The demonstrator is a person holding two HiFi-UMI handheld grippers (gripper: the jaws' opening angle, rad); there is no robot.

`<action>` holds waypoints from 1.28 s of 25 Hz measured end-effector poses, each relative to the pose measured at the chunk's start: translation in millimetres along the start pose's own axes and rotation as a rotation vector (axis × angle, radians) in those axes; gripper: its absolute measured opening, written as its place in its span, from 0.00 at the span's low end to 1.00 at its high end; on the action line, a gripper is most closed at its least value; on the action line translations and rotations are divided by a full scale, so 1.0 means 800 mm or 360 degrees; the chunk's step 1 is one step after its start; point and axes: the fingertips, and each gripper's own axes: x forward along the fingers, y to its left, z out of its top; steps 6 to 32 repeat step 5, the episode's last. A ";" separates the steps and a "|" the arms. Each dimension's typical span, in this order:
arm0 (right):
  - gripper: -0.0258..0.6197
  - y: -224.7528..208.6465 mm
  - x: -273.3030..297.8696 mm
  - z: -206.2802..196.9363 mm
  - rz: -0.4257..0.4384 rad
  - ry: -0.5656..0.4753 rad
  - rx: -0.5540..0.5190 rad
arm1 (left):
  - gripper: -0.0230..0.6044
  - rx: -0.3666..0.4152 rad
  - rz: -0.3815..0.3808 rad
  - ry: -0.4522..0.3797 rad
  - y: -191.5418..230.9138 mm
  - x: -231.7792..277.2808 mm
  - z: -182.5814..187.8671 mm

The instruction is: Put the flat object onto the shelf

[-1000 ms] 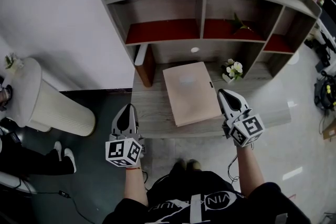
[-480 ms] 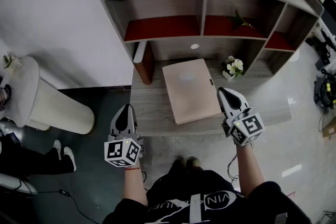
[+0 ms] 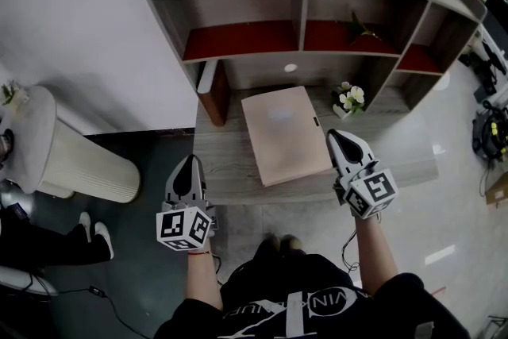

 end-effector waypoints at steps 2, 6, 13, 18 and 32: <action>0.05 -0.002 0.000 0.000 0.0000 -0.0004 -0.0010 | 0.04 0.0003 -0.0001 -0.0002 -0.001 0.000 0.001; 0.05 -0.004 -0.001 0.000 0.0002 -0.0006 -0.0009 | 0.04 0.0005 -0.0002 -0.0002 -0.004 0.001 0.001; 0.05 -0.004 -0.001 0.000 0.0002 -0.0006 -0.0009 | 0.04 0.0005 -0.0002 -0.0002 -0.004 0.001 0.001; 0.05 -0.004 -0.001 0.000 0.0002 -0.0006 -0.0009 | 0.04 0.0005 -0.0002 -0.0002 -0.004 0.001 0.001; 0.05 -0.004 -0.001 0.000 0.0002 -0.0006 -0.0009 | 0.04 0.0005 -0.0002 -0.0002 -0.004 0.001 0.001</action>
